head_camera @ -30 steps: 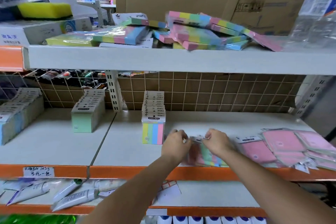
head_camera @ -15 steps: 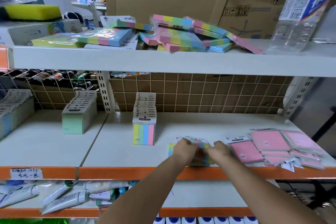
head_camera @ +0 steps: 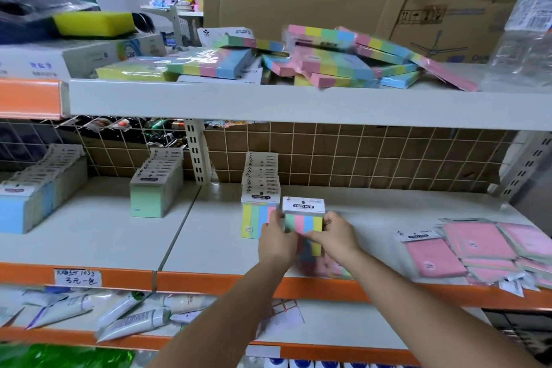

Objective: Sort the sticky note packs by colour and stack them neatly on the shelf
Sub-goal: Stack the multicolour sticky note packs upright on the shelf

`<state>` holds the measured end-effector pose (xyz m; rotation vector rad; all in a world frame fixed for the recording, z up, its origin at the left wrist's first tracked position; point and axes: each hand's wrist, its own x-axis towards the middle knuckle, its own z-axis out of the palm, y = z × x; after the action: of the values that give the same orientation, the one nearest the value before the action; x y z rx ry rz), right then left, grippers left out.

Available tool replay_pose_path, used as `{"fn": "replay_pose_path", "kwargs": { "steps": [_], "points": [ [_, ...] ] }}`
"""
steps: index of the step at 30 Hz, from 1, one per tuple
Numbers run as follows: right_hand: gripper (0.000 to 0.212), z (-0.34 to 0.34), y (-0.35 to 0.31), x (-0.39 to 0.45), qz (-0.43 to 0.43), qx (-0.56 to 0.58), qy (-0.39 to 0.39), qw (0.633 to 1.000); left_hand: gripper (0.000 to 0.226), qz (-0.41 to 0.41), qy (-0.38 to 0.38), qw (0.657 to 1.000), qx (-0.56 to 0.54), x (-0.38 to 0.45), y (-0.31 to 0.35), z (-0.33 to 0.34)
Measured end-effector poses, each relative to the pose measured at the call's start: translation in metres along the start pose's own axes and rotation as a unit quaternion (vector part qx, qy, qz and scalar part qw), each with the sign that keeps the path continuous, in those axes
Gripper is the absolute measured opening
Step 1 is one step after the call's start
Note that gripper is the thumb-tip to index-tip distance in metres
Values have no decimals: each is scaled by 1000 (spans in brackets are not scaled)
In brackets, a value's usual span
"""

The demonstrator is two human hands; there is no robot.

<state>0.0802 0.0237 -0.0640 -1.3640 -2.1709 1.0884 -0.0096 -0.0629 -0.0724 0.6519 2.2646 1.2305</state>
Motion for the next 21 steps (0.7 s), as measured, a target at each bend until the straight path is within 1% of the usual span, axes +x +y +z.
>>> {"fn": "replay_pose_path", "kwargs": {
  "steps": [3, 7, 11, 14, 17, 21],
  "points": [
    [29, 20, -9, 0, -18, -9, -10, 1000, 40, 2, 16, 1000, 16, 5, -10, -18],
    [24, 36, -21, -2, -19, -26, -34, 999, 35, 4, 33, 999, 35, 14, -23, -36],
    [29, 56, -31, -1, -31, -66, -27, 997, 29, 6, 48, 998, 47, 27, -35, -48],
    [28, 66, -40, 0, -35, -97, -23, 994, 24, 7, 54, 998, 43, 36, -43, -55],
    [33, 75, -47, 1, -37, -120, -14, 992, 22, 7, 55, 998, 36, 44, -48, -59],
    [37, 83, -51, 2, -22, -152, -7, 988, 23, 33, 54, 996, 64, 54, -55, -61]
  ]
}}
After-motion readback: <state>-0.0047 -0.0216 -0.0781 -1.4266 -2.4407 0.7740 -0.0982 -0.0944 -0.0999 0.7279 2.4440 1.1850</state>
